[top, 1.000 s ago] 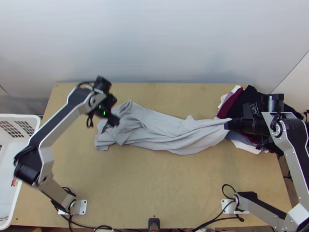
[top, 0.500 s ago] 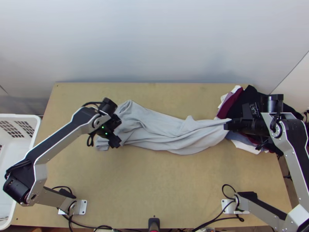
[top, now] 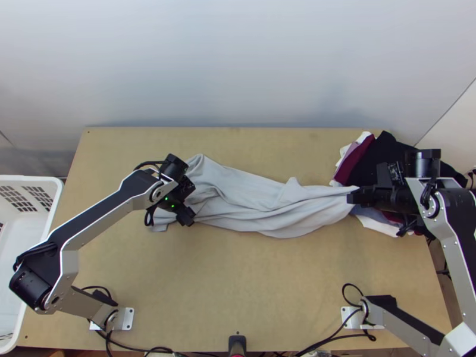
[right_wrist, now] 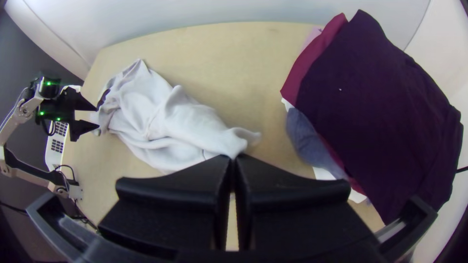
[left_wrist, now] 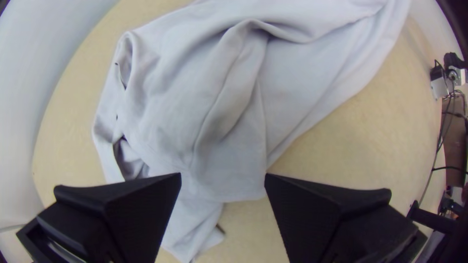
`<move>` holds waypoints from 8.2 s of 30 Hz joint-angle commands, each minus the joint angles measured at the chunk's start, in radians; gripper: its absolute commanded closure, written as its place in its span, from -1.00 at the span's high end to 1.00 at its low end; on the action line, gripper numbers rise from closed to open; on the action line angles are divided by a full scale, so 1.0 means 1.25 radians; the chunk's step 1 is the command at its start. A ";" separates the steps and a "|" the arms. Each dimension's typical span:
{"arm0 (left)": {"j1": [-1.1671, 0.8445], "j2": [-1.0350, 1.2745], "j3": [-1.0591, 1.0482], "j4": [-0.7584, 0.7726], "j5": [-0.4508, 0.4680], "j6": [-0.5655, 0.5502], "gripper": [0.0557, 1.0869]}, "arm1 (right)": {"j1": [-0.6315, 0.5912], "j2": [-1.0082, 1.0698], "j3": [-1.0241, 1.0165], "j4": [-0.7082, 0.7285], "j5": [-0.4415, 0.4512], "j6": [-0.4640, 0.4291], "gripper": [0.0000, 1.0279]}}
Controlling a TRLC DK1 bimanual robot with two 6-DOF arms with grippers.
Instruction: Fold the t-shirt
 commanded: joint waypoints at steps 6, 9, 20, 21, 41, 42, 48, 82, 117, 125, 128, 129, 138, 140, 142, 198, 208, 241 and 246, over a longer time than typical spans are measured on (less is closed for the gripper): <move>0.019 0.027 -0.046 0.102 0.018 0.013 0.47 | -0.010 -0.032 -0.008 -0.026 0.008 0.004 -0.94; 0.021 0.043 -0.031 0.103 0.023 0.012 0.33 | -0.011 -0.036 -0.008 -0.029 0.008 0.004 -0.94; 0.062 0.056 -0.019 0.124 0.107 0.032 -0.47 | -0.016 -0.044 -0.019 -0.033 0.009 0.004 -0.94; 0.068 0.058 -0.018 0.123 0.117 0.033 -0.47 | -0.017 -0.044 -0.020 -0.033 0.009 0.004 -0.94; 0.342 -0.152 0.197 -0.106 0.272 0.056 -0.92 | 0.104 -0.054 0.144 -0.138 0.008 0.006 -0.94; 0.370 -0.163 0.221 -0.125 0.295 0.056 -0.92 | 0.115 -0.053 0.167 -0.143 0.009 0.007 -0.94; 0.474 -0.243 0.318 -0.139 0.351 0.024 -0.92 | 0.123 -0.033 0.301 -0.146 0.008 0.020 -0.94; 0.579 -0.582 0.842 -0.450 0.393 -0.125 -0.92 | -0.005 -0.150 0.765 -0.234 -0.261 0.101 -0.94; 0.347 0.150 0.165 0.456 0.044 0.018 -0.92 | 0.036 0.853 0.750 0.042 -0.004 -0.237 -0.94; 0.338 0.222 0.174 0.454 -0.009 0.044 -0.92 | 0.091 0.930 0.791 0.028 0.009 -0.215 -0.94; 0.338 0.227 0.156 0.452 -0.009 0.063 -0.92 | 0.106 0.920 0.770 -0.042 0.017 -0.201 -0.94; 0.338 0.226 0.151 0.445 -0.011 0.068 -0.92 | 0.107 0.906 0.755 -0.059 0.018 -0.193 -0.94; 0.359 0.085 0.046 0.379 -0.006 0.090 -0.92 | 0.141 0.646 0.493 -0.060 0.018 -0.180 -0.94; 0.364 0.053 0.025 0.374 -0.004 0.097 -0.92 | 0.153 0.593 0.429 -0.060 0.018 -0.177 -0.94; 0.370 0.033 0.012 0.358 0.001 0.099 -0.92 | 0.166 0.551 0.372 -0.059 0.018 -0.166 -0.94; 0.199 -0.506 -0.354 -0.006 0.086 0.649 0.90 | 0.549 0.093 -0.240 -0.163 0.153 -0.167 0.89; 0.086 -0.552 -0.435 -0.014 0.086 0.617 0.90 | 0.649 0.145 -0.235 -0.096 0.180 -0.171 0.87; 0.002 -0.587 -0.581 -0.071 0.050 0.692 0.90 | 0.681 0.220 -0.276 0.062 0.251 -0.138 0.52; 0.066 -0.554 -0.590 -0.052 0.048 0.753 0.90 | 0.681 0.220 -0.277 0.064 0.253 -0.138 0.52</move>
